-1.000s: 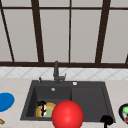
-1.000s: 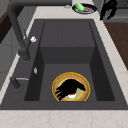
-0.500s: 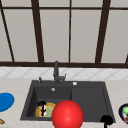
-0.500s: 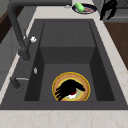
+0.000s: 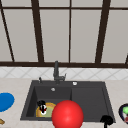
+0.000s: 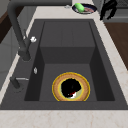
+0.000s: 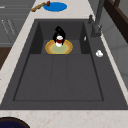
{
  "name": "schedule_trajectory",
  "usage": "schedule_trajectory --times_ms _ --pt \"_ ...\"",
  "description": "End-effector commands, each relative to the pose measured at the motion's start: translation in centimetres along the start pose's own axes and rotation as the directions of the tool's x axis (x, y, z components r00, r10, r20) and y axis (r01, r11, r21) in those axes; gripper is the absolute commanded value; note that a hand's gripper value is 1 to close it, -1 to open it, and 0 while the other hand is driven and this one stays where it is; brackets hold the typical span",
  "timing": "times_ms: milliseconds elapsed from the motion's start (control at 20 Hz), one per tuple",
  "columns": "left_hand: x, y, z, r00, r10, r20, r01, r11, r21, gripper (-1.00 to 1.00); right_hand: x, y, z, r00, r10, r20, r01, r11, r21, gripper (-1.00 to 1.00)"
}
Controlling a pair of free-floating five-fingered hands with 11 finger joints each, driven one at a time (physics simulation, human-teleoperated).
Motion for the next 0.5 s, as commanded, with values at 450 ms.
schedule_trajectory --times_ms 450 --pt "4.3 4.4 -1.0 0.9978 -0.035 -0.056 0.036 0.9992 0.016 1.0 0.0 0.0 0.0 1.0 0.0 0.0 0.0 1.0 0.0 0.0"
